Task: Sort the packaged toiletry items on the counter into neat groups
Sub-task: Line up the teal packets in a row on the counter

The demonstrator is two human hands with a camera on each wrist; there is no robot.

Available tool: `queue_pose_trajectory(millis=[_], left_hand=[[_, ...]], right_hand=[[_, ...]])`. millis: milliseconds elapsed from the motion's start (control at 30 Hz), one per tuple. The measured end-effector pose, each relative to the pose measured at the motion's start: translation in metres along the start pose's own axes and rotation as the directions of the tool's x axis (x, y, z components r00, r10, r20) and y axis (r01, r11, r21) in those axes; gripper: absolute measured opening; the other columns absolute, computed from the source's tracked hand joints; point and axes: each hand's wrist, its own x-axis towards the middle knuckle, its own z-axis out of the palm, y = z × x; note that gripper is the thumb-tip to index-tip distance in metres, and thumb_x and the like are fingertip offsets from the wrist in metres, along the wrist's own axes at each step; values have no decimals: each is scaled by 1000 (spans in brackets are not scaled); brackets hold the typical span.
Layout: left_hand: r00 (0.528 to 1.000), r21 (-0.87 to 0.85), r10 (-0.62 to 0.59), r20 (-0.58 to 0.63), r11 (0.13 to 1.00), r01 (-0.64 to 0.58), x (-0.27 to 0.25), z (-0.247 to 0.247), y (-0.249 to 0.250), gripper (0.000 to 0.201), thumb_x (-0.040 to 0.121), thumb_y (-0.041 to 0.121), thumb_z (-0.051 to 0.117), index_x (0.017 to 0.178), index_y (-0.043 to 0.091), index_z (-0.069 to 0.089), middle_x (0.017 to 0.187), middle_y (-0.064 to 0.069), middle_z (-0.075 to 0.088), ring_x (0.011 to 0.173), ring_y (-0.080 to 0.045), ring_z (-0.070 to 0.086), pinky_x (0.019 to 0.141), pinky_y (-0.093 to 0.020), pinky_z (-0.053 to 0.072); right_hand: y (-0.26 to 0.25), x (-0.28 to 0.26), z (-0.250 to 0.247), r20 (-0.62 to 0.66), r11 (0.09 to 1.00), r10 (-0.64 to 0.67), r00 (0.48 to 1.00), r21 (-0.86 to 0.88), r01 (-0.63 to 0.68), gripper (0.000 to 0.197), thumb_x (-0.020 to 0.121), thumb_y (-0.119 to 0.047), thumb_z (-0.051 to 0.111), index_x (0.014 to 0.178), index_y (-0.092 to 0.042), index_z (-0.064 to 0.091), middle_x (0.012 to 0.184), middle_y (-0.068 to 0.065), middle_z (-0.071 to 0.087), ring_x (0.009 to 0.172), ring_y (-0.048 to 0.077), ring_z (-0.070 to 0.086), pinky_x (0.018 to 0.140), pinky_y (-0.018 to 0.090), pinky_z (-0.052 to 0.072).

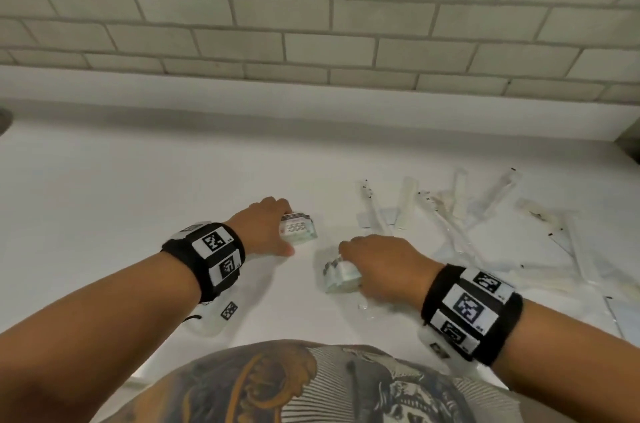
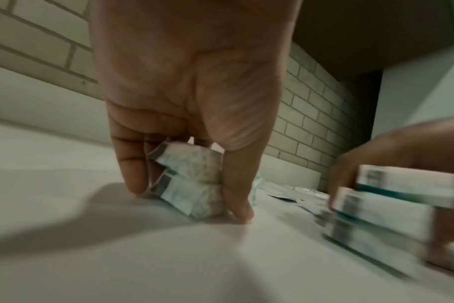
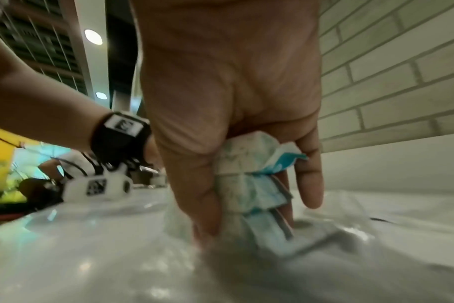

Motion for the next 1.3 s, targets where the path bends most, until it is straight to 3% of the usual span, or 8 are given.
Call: queue_pose_trajectory(millis=[233,367,500,633,700,1000,1133,1300], left_hand=[[983,-68,186,15,981,-184,0,4,13,65,68,46,78,120,25,45,113,4,54,97,-16,57,80,-29,48],[961,-131,216,175,972,-195,9,-1,30,53,73,59,70,109,24,55,100,8,63,88,-12,59,77,-29,49],[985,-112,114,130,989,-100,33,-13,19,48,96,50,42,69,14,59,69,-1,55,63,-15,49,58,-27,37],[1000,-63,26,3,998,-26,45,-22,5,37,101,30,35,114,11,64,112,-8,66,95,-22,58,76,-29,41],[1000,-108,8,0,994,-8,48,-21,4,36,100,31,35,117,13,61,115,-7,65,101,-23,58,79,-32,43],[989,-186,116,94,978,-97,46,-14,-7,25,92,17,55,114,23,66,117,3,67,102,-13,59,87,-28,46],[992,-157,117,54,982,-107,44,-21,-16,25,95,24,51,114,23,68,117,6,67,105,-13,59,89,-29,47],[983,-154,112,147,984,-89,37,-17,-18,47,79,53,68,115,24,62,112,8,62,103,-10,59,92,-30,49]], right_hand=[[61,27,-15,-7,933,359,933,36,-359,53,78,-14,65,125,-20,42,84,-9,53,74,12,57,54,21,39],[73,38,-25,0,913,403,915,-71,-402,99,71,-46,76,149,-24,18,135,8,46,122,29,46,98,42,41],[43,38,-37,-309,984,178,934,81,-161,71,84,-46,64,145,-27,34,139,2,45,128,24,39,105,38,33],[7,35,-20,-77,991,-90,993,97,98,49,85,-40,63,131,-29,52,125,-4,54,114,18,49,98,37,42],[-1,38,-5,25,989,-140,990,49,139,55,81,-39,65,132,-31,48,126,-4,53,111,19,49,94,38,43],[10,55,-28,259,957,118,959,229,-179,27,98,-35,45,86,-18,63,89,-1,62,85,18,55,74,29,43],[20,61,-28,161,941,285,945,142,-308,32,99,-28,39,100,-10,65,104,6,66,91,20,59,75,30,46],[5,51,-12,114,966,209,971,133,-223,53,74,-53,63,118,-27,47,107,-6,50,96,15,51,76,32,46]])
